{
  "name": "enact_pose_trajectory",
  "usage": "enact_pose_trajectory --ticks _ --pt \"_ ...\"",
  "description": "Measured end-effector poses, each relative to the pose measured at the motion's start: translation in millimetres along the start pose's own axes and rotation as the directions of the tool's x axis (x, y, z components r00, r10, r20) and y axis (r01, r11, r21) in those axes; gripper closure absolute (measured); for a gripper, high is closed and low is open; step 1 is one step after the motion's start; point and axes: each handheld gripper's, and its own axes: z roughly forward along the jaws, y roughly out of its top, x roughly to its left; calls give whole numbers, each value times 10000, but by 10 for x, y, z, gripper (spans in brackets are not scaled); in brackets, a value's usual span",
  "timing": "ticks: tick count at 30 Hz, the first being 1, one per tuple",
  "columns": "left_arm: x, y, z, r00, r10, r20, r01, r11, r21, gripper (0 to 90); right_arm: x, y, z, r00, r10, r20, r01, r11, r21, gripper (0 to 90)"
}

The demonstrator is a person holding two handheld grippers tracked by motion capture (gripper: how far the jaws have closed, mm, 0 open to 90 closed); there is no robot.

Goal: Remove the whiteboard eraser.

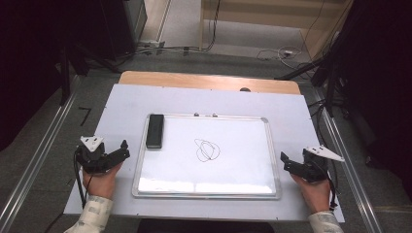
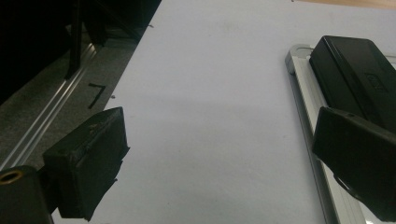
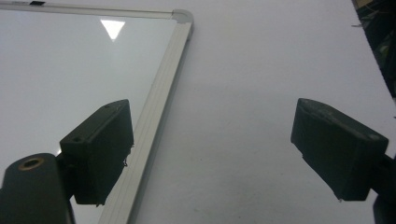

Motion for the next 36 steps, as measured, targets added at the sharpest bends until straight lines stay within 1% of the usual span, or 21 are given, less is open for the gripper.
enact_pose_trajectory --ticks 3,4,5,7,9,14,17,20,30,36 --pt "-7 1 4 10000 -19 13 19 10000 -31 39 -12 -11 -23 10000 53 34 -53 10000 -60 118" --pt "-15 0 12 10000 -66 59 65 10000 69 39 -8 -23 -39 10000 7 15 -7 9999 -136 123" --pt "-15 0 12 10000 -66 59 65 10000 69 39 -3 -31 -44 10000 -23 10 23 9999 -168 123" --pt "-33 -1 24 10000 -28 69 28 9999 98 40 5 -40 -47 10000 -68 -45 68 9999 -157 123" --pt "-55 0 34 9999 105 72 -106 9999 106 41 8 -40 -50 9999 -117 -78 116 9998 -165 123" --pt "-74 6 61 10000 93 8 -93 9998 146 42 2 -41 -59 10000 -51 -83 49 9998 -183 123" --pt "-83 15 57 9999 102 20 -103 9999 102 42 1 -47 -58 9999 -104 -60 103 9998 -182 123" --pt "-100 30 53 10000 89 2 -89 10000 39 43 6 -48 -66 10000 -53 -78 52 9999 -159 122" --pt "-202 105 101 9997 36 223 -34 10000 -72 44 8 -48 -68 10000 -18 -2 18 9999 -136 122" --pt "-222 115 126 9996 1 280 0 10000 -29 44 5 -53 -59 10000 7 38 -7 9999 -108 123"
